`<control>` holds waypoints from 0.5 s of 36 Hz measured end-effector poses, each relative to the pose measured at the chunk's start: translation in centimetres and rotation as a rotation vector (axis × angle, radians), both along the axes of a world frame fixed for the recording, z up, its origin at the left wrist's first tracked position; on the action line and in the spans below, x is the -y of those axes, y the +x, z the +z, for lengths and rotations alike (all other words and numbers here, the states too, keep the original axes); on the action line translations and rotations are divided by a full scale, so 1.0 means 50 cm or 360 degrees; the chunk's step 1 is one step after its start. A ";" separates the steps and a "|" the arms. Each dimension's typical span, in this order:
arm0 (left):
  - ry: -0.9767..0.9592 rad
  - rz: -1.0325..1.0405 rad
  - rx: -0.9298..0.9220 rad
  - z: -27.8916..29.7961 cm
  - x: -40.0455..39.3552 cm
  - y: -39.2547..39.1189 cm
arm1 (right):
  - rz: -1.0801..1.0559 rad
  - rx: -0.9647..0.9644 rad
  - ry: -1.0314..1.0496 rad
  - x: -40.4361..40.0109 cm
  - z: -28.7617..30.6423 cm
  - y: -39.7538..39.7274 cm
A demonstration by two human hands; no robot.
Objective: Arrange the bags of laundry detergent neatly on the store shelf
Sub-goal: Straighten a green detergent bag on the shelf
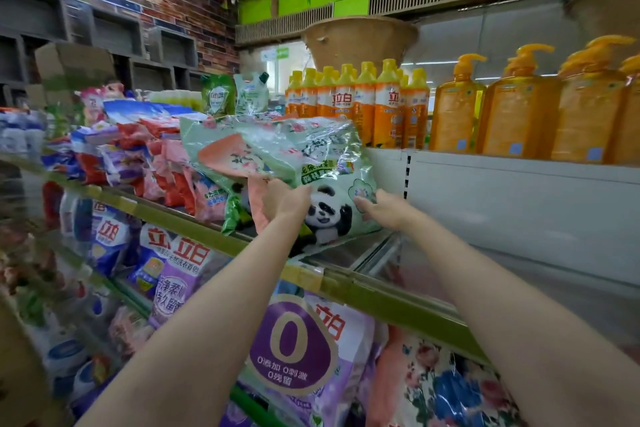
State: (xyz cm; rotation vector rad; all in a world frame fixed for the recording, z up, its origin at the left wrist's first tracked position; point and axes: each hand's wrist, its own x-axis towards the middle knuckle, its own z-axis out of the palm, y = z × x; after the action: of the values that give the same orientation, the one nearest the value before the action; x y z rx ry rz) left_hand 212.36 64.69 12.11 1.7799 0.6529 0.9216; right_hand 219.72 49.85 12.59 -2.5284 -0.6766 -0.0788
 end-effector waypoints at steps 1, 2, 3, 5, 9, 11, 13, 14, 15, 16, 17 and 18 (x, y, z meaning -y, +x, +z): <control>0.0007 -0.0031 0.0070 0.009 -0.009 -0.006 | -0.0015 -0.0047 0.0041 0.001 0.001 -0.005; 0.0024 -0.0084 0.0118 0.016 -0.021 -0.010 | -0.0037 -0.0097 0.0090 0.002 0.003 -0.005; 0.0054 -0.0149 0.0148 0.025 -0.031 -0.016 | -0.0053 -0.0137 0.0153 0.004 0.006 -0.004; 0.0061 -0.0247 0.0242 0.040 -0.047 -0.031 | -0.0063 -0.0228 0.0376 0.008 0.012 -0.008; -0.0110 -0.0457 0.0475 0.061 -0.068 -0.065 | 0.0214 -0.0451 0.1124 0.021 0.028 -0.035; -0.0173 -0.0564 0.0509 0.066 -0.070 -0.081 | 0.0276 -0.0533 0.1268 0.031 0.035 -0.039; -0.0187 -0.0711 0.0525 0.068 -0.071 -0.096 | 0.0330 -0.0599 0.1279 0.045 0.031 -0.026; -0.0198 -0.0775 0.0534 0.068 -0.073 -0.102 | 0.0316 -0.0616 0.1290 0.053 0.031 -0.031; -0.0226 -0.0838 0.0545 0.070 -0.074 -0.107 | 0.0295 -0.0614 0.1330 0.057 0.033 -0.050; -0.0264 -0.0899 0.0561 0.072 -0.073 -0.114 | 0.0271 -0.0608 0.1394 0.060 0.034 -0.071; -0.0297 -0.0954 0.0579 0.074 -0.071 -0.118 | 0.0233 -0.0588 0.1461 0.062 0.036 -0.100; -0.0316 -0.1003 0.0589 0.074 -0.067 -0.122 | 0.0185 -0.0559 0.1523 0.065 0.035 -0.119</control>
State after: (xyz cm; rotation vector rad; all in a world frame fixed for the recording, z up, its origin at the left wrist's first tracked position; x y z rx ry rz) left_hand 206.25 68.05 15.82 1.4469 -0.0626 0.6864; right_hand 213.78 46.60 14.36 -1.5289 -0.4742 0.0700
